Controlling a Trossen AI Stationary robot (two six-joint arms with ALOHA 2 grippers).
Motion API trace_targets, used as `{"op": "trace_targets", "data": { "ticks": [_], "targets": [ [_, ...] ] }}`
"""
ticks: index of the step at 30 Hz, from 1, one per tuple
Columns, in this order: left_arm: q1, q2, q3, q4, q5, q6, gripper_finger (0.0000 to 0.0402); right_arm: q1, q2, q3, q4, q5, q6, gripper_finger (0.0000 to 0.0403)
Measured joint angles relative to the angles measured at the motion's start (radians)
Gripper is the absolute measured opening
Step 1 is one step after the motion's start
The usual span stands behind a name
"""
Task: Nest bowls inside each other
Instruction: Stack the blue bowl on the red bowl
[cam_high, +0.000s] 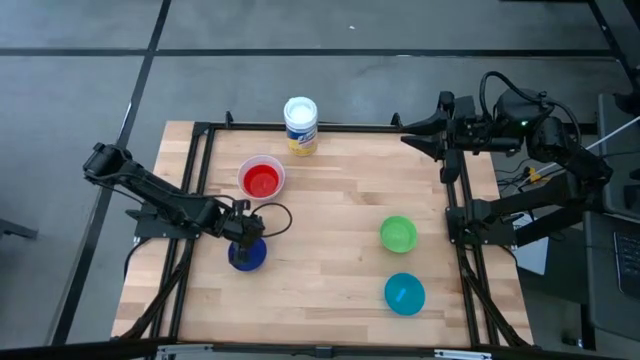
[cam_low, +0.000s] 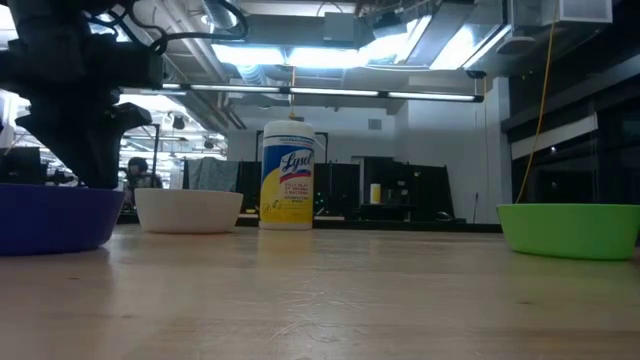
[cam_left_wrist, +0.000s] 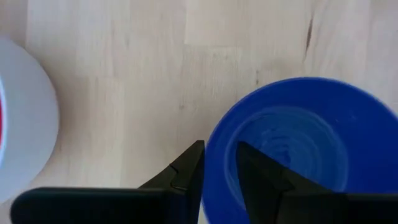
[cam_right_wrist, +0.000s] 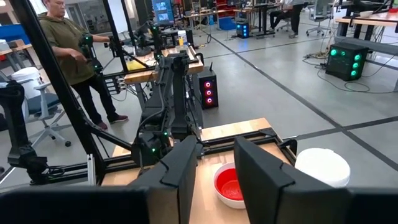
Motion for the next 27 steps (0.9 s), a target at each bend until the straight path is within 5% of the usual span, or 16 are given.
{"op": "trace_targets", "data": {
  "ticks": [8,17,27],
  "targets": [
    [0.048,0.0,0.0,-0.017,-0.031,0.029,0.0088,0.0,0.0,0.0,0.0,0.0,-0.001,0.0112],
    [0.066,0.002,-0.03,0.008,0.1,-0.01,0.0088,0.0,0.0,0.0,0.0,0.0,-0.001,0.011],
    [0.056,0.001,0.034,-0.003,0.106,-0.032,0.0088,0.0,0.0,0.0,-0.001,0.0,-0.001,0.0115]
  ]
}}
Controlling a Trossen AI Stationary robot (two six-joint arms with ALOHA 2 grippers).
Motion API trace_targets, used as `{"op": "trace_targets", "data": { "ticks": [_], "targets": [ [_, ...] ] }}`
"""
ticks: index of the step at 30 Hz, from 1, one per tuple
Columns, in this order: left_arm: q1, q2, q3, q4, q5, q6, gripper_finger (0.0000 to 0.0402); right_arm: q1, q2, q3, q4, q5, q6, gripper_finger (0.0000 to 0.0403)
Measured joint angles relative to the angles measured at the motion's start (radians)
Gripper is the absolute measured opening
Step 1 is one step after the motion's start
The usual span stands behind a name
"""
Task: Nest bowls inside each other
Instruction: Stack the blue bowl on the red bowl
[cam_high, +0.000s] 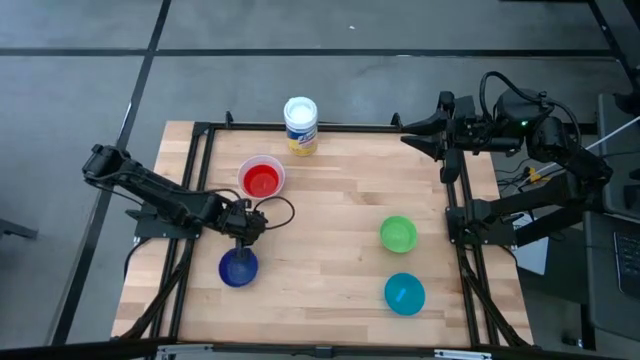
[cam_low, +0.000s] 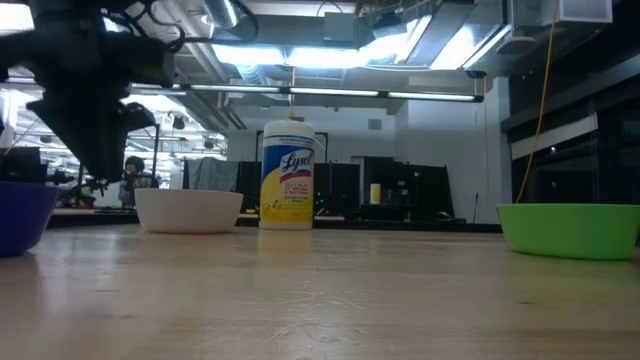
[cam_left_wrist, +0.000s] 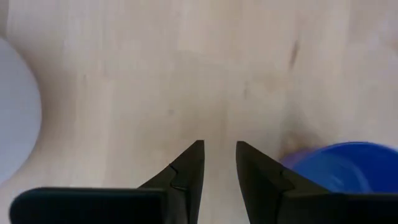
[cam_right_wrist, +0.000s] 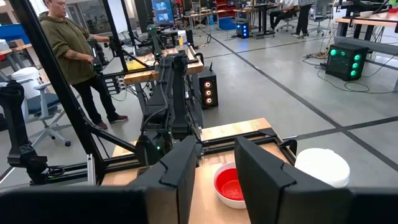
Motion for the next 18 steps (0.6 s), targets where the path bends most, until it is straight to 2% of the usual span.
{"op": "trace_targets", "data": {
  "ticks": [10,18],
  "targets": [
    [-0.08,0.0,0.019,-0.09,0.121,-0.001,0.0088,0.0,0.0,0.0,0.0,-0.008,0.0,0.0113],
    [-0.096,-0.007,0.019,-0.1,0.093,0.033,0.0088,0.0,0.0,0.0,0.0,-0.008,-0.005,0.0123]
  ]
}}
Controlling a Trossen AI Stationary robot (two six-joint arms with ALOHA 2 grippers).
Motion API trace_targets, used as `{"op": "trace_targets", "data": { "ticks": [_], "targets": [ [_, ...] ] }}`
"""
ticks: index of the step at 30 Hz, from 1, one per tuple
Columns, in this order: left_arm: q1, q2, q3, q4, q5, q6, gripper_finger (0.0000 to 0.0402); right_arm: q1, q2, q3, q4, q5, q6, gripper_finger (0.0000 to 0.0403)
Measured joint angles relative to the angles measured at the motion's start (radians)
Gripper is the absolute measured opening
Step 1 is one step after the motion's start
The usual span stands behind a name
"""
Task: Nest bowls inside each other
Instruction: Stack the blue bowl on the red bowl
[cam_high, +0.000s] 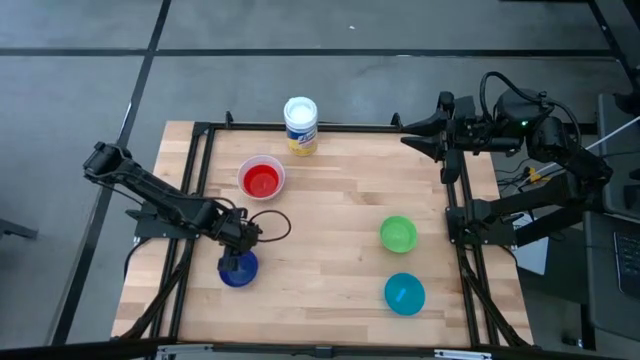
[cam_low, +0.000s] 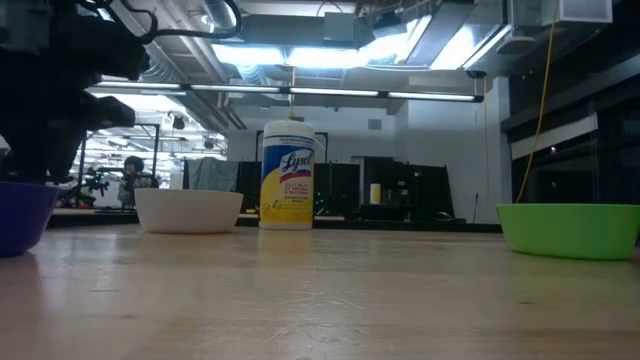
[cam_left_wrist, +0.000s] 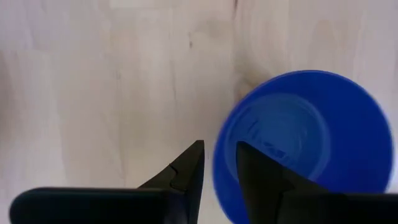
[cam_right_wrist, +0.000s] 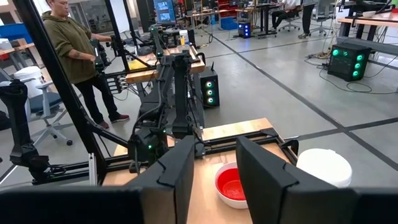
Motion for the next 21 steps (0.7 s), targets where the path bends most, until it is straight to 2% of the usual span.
{"op": "trace_targets", "data": {
  "ticks": [3,7,15,21],
  "targets": [
    [0.0,0.0,-0.015,0.006,-0.001,0.003,0.0089,0.0,0.0,0.0,0.0,0.0,-0.002,0.0118],
    [0.0,0.0,-0.038,0.017,0.048,-0.013,0.0089,0.0,0.0,0.0,0.0,-0.001,-0.001,0.0114],
    [0.0,0.001,-0.047,0.033,0.043,-0.018,0.0089,0.0,0.0,0.0,0.0,-0.001,0.003,0.0123],
    [0.0,0.001,-0.111,0.08,0.054,-0.097,0.0088,0.0,0.0,0.0,0.0,-0.004,0.002,0.0115]
  ]
}}
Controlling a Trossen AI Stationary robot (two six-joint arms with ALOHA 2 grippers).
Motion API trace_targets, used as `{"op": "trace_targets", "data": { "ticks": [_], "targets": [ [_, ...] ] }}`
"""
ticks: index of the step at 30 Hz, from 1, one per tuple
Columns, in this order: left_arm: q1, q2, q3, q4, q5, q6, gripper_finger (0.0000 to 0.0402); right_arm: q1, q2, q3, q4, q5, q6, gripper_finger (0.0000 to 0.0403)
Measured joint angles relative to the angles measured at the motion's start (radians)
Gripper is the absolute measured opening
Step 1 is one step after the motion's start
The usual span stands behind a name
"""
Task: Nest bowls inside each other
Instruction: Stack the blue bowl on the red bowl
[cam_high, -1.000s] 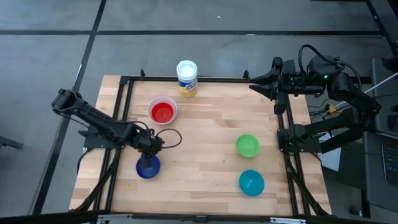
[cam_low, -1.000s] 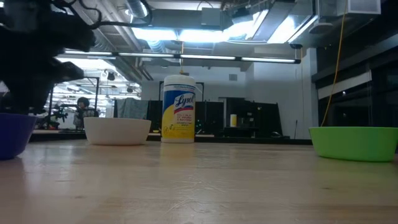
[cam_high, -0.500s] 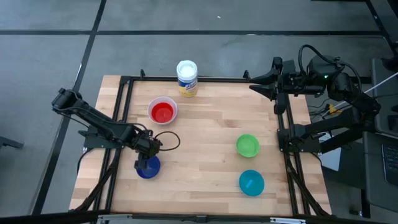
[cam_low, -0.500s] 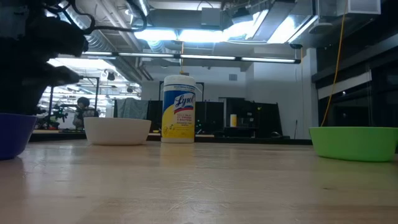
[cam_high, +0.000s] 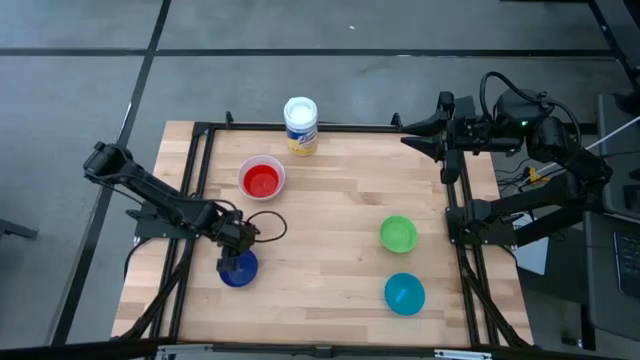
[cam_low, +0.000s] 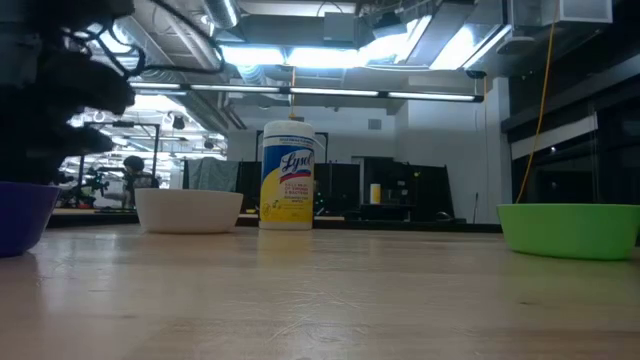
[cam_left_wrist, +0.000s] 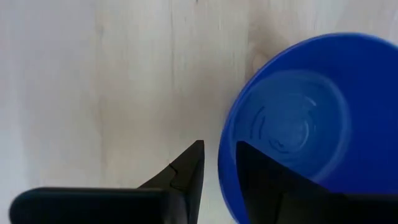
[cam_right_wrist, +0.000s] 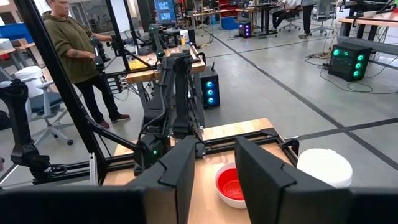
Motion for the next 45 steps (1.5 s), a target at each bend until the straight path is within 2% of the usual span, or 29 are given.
{"op": "trace_targets", "data": {
  "ticks": [3,6,7,11,16,21,26,30,32,35,45],
  "targets": [
    [0.001,0.0,-0.018,0.006,-0.015,-0.07,0.0076,0.0,0.0,0.0,0.0,0.0,0.0,0.0112],
    [0.039,0.0,-0.018,0.01,-0.034,-0.117,0.0019,0.0,0.0,0.0,0.0,0.0,0.0,0.0112],
    [0.056,0.0,-0.015,0.019,-0.038,-0.13,0.0012,0.0,0.0,0.0,0.0,0.0,0.0,0.0113],
    [0.131,-0.004,0.044,0.026,-0.14,-0.115,0.0005,0.0,0.0,0.0,0.009,0.001,0.0,0.0116],
    [0.289,-0.018,0.121,0.021,-0.232,-0.041,0.0003,0.0,0.0,0.0,0.025,0.004,-0.008,0.0109],
    [0.522,-0.081,0.164,0.023,-0.28,-0.012,0.0003,0.0,0.0,0.0,0.025,0.004,-0.016,0.0106],
    [0.797,-0.144,0.166,0.017,-0.216,0.021,0.0002,0.0,0.0,0.0,0.023,0.004,-0.023,0.0112],
    [0.991,-0.144,0.166,0.019,-0.075,0.082,0.0002,0.0,0.0,0.0,0.023,0.004,-0.028,0.0114],
    [1.053,-0.126,0.166,0.0,-0.008,0.108,0.0002,0.0,0.0,0.0,0.023,0.004,-0.033,0.0113],
    [1.098,-0.099,0.165,-0.031,0.027,0.131,0.0002,0.0,0.0,0.0,0.023,0.004,-0.035,0.0109],
    [1.121,-0.008,0.165,-0.043,0.026,0.183,0.0002,0.0,0.0,0.0,0.022,0.004,-0.035,0.0117]
  ]
}}
